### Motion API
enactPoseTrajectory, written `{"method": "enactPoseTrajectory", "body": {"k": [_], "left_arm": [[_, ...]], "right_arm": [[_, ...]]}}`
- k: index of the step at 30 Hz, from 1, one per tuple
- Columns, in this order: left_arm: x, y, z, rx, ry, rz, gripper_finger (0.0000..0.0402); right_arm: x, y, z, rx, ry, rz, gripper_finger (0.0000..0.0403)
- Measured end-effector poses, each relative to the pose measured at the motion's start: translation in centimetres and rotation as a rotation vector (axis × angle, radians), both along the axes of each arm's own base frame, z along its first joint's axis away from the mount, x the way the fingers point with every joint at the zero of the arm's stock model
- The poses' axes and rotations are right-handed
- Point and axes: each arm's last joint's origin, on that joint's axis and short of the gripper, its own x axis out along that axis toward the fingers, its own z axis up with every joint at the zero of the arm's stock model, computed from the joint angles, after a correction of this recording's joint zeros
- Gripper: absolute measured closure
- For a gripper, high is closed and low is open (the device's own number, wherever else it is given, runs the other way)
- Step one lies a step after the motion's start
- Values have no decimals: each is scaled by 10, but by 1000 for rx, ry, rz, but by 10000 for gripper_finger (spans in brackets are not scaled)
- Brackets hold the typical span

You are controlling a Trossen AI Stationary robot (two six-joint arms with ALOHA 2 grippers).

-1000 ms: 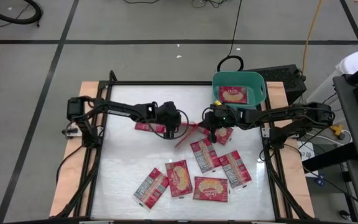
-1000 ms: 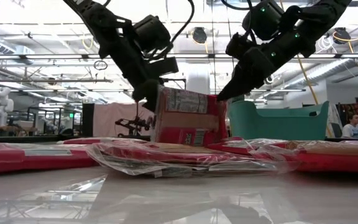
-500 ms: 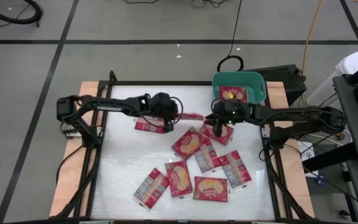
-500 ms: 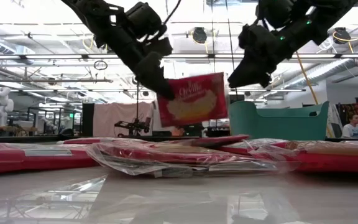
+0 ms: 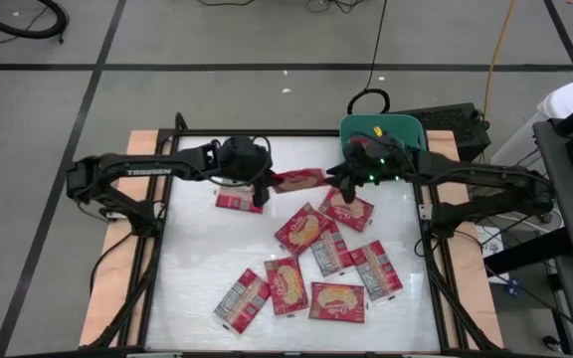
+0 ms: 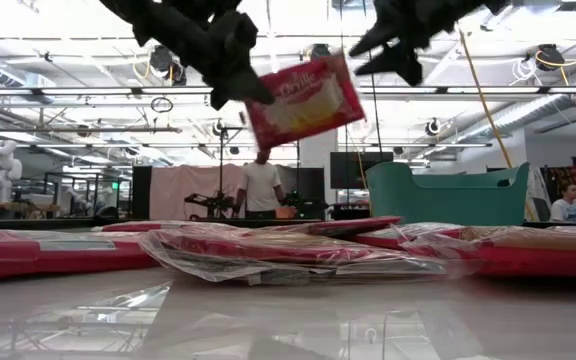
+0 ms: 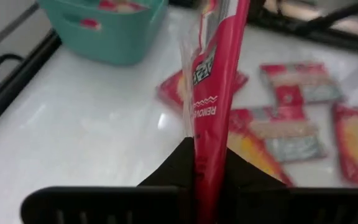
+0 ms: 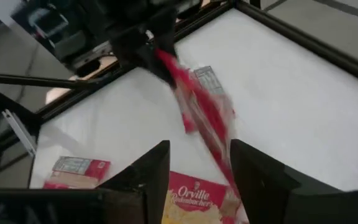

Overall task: Sort popcorn bags into baskets
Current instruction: Put the red popcorn bag into the green bin

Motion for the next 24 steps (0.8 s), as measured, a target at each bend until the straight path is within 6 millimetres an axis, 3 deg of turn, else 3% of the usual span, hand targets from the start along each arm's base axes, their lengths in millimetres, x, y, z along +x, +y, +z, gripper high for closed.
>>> {"method": "enactPoseTrajectory", "body": {"k": [8,16,24], "left_arm": [[-1,-10,-1,-28,22,-18,380],[1,-10,-2,-27,28,1,384],[0,-10,-3,-31,32,11,374]], "right_arm": [[31,-14,43,-14,122,157,227],[67,-22,30,-52,241,262,226],[76,-24,7,-60,334,339,273]]}}
